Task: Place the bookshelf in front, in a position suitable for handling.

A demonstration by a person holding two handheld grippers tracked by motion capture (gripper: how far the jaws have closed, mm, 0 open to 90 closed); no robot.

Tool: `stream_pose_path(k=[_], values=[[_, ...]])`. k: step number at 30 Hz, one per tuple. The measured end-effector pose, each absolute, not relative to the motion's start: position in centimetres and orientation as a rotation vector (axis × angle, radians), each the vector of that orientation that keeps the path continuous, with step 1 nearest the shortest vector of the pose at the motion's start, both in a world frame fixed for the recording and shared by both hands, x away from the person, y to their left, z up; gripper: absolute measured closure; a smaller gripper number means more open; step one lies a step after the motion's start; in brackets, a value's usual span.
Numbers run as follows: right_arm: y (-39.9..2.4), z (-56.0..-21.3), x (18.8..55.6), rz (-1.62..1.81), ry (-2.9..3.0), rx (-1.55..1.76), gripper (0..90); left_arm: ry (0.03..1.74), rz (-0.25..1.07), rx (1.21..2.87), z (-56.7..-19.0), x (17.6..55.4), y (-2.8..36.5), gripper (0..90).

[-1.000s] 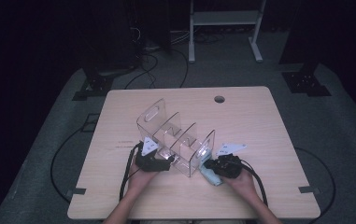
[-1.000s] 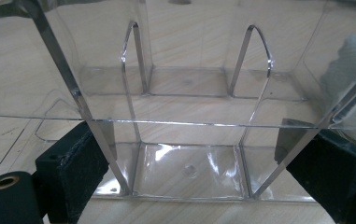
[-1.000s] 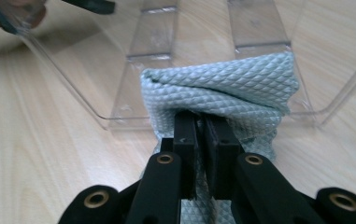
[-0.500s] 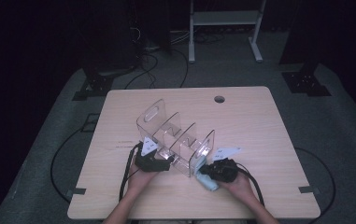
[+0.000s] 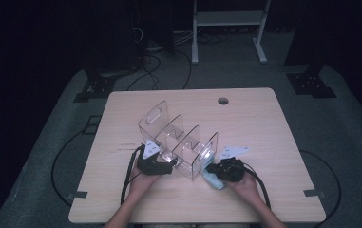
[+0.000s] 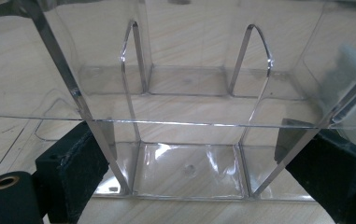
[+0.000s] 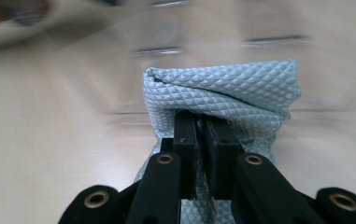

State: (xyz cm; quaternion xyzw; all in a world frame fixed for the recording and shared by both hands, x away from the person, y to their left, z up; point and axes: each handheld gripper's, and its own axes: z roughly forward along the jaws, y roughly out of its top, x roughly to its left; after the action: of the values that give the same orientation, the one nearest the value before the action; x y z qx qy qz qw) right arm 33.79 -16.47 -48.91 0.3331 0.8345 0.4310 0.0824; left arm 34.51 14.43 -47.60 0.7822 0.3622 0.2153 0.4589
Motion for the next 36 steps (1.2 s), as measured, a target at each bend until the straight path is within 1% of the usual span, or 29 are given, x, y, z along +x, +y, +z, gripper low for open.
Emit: stream_pose_path(k=[4, 12, 15, 19, 25, 32, 36], values=[[-18.7, -49.2, 35.4, 1.292, 2.364, 1.171, 83.6, 0.885, 0.531, 1.931, -47.6, 34.5, 14.4, 8.3], [-17.7, -48.8, 34.3, 1.338, 2.464, 1.075, 83.7, 0.877, 0.519, 1.936, -47.5, 34.4, 14.5, 8.3], [-19.0, -49.0, 35.3, 1.301, 2.376, 1.167, 83.6, 0.873, 0.519, 1.938, -47.5, 34.2, 14.5, 8.3], [-20.3, -49.3, 35.8, 1.336, 2.329, 1.247, 83.5, 0.858, 0.513, 1.940, -47.5, 34.1, 14.4, 8.3], [-19.3, -48.9, 35.0, 1.327, 2.393, 1.147, 83.3, 0.855, 0.511, 1.943, -47.5, 34.0, 14.5, 8.4], [-19.9, -49.2, 35.5, 1.306, 2.346, 1.206, 83.2, 0.851, 0.512, 1.938, -47.6, 34.0, 14.4, 8.3], [-18.7, -48.7, 34.2, 1.369, 2.431, 1.138, 83.3, 0.861, 0.515, 1.935, -47.6, 34.0, 14.3, 8.3]])
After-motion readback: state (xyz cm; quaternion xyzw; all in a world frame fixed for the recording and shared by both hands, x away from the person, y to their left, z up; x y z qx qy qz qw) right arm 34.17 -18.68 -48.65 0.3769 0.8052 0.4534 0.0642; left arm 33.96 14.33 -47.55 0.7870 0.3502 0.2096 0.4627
